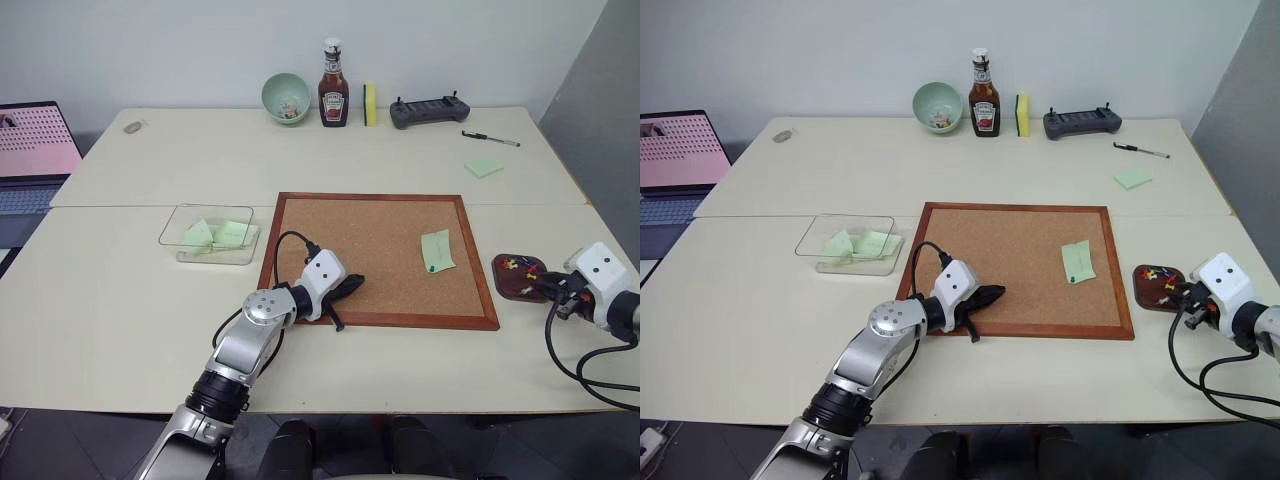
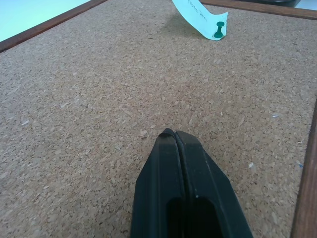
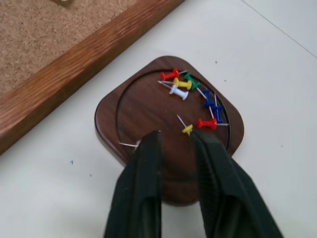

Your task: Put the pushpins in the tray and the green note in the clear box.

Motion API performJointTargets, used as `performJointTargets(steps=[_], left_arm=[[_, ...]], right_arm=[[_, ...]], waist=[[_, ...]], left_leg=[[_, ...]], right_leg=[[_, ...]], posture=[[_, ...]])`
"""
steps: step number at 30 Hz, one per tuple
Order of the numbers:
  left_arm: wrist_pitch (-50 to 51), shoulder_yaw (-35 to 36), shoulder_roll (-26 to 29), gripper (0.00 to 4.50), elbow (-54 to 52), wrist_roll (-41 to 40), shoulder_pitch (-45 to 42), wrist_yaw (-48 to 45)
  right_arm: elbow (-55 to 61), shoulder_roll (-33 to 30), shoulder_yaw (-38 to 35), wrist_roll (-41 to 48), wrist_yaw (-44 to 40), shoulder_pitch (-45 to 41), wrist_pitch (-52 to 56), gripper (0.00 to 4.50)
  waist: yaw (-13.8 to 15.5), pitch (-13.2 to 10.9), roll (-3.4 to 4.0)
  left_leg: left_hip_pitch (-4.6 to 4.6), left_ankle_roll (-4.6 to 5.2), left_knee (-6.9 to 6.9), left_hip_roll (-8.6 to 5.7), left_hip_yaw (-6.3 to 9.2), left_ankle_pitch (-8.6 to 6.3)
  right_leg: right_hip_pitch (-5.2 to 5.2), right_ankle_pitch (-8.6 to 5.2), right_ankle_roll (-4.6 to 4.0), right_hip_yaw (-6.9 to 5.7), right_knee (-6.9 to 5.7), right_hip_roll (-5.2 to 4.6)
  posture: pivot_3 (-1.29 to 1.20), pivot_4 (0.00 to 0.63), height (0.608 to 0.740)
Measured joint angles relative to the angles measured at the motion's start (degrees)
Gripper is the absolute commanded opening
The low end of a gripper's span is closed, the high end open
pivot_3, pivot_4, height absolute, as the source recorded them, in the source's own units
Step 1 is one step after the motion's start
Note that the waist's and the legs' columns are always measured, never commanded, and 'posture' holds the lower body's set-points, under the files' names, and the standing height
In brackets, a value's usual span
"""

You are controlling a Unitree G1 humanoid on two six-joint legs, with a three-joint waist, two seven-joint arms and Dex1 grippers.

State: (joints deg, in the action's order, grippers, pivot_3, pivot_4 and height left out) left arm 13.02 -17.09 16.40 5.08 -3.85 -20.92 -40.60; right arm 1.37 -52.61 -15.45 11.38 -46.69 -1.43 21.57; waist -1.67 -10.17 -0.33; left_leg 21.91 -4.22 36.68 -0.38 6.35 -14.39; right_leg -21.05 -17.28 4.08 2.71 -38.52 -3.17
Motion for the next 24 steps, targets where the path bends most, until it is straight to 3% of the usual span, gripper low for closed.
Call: performJointTargets(steps=[8, 15, 24], left_arm=[[0.0, 0.0, 0.1, 0.0, 0.0, 0.0, 0.0, 0.0], [-0.1, 0.2, 0.3, 0.0, -0.1, 0.0, 0.2, -0.1], [-0.1, 0.1, 0.3, 0.0, -0.4, 0.0, 0.3, 0.0]], right_arm=[[0.3, 0.2, -0.7, 2.2, -0.6, -1.2, 1.4, 3.33], [8.7, 3.0, -0.7, 10.4, -1.2, -5.8, 9.3, 3.33], [14.7, 10.1, 10.6, 13.7, -0.4, -9.4, 15.2, 3.33]], waist=[[0.0, 0.0, 0.01], [0.0, 0.0, 0.0], [0.0, 0.0, -0.01]], left_leg=[[-0.01, 0.0, 0.0, 0.0, 0.0, 0.0], [-0.01, 0.0, 0.0, 0.02, 0.04, 0.0], [0.02, 0.0, 0.0, 0.01, 0.05, 0.0]], right_leg=[[0.0, 0.0, 0.0, 0.0, 0.0, 0.0], [0.0, 0.0, 0.0, -0.02, -0.03, 0.02], [-0.02, 0.0, 0.0, -0.04, -0.01, 0.01]], posture=[[0.0, 0.15, 0.74], [0.0, 0.15, 0.74], [0.0, 0.15, 0.74]])
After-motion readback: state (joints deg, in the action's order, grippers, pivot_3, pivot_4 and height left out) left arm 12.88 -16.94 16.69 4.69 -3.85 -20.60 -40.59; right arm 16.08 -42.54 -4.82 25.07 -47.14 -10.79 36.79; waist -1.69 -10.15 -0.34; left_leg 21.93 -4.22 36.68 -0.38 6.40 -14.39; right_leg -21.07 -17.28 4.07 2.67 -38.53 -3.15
